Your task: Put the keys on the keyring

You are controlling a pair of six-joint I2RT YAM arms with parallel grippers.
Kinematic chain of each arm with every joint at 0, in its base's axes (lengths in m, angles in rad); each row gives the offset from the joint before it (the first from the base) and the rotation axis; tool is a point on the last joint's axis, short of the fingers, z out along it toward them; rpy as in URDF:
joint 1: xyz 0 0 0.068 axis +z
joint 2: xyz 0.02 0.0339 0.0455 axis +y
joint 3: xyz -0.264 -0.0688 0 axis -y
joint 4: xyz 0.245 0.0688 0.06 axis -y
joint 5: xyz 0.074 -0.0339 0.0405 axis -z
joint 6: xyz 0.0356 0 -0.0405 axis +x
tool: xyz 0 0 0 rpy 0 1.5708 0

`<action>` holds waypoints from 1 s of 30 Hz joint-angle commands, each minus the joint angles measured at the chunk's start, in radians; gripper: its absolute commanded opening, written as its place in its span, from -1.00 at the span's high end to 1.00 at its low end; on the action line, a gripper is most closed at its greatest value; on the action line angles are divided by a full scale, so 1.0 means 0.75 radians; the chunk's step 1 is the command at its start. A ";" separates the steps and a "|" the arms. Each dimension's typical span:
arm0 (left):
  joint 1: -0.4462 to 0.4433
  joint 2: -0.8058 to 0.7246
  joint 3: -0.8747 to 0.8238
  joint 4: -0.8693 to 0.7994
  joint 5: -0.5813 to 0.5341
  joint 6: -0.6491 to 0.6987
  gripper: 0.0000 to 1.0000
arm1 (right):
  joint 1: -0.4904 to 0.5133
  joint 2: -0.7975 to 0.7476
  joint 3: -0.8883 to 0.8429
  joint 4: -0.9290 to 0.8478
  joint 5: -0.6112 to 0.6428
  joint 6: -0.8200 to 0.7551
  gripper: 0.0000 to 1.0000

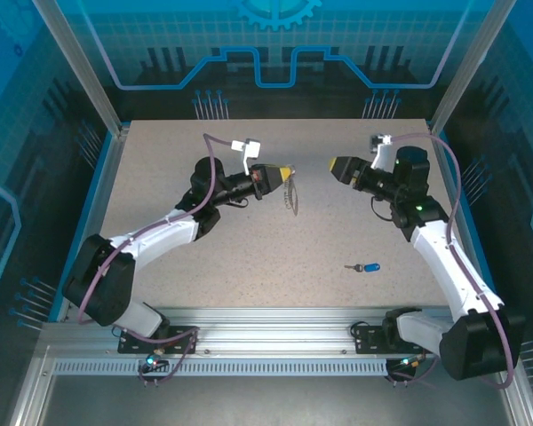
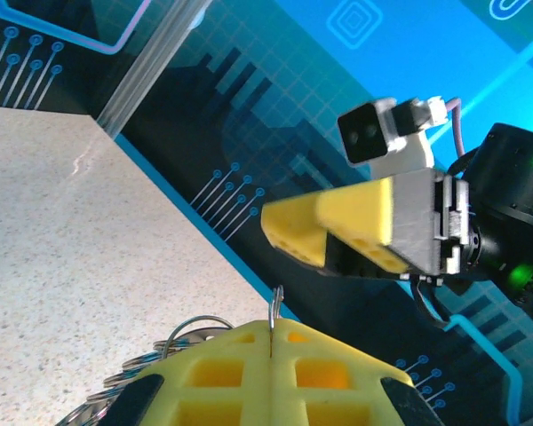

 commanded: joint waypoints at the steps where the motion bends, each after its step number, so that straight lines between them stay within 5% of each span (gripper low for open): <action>1: -0.007 -0.074 -0.023 0.006 -0.059 0.081 1.00 | -0.040 -0.028 -0.075 -0.424 0.252 0.089 -0.25; 13: -0.007 -0.105 -0.040 0.009 0.019 0.084 1.00 | -0.023 -0.191 -0.496 -0.661 0.589 0.458 -0.17; 30: -0.008 -0.163 -0.096 0.022 0.056 0.078 1.00 | 0.186 -0.004 -0.519 -0.636 0.743 0.692 -0.21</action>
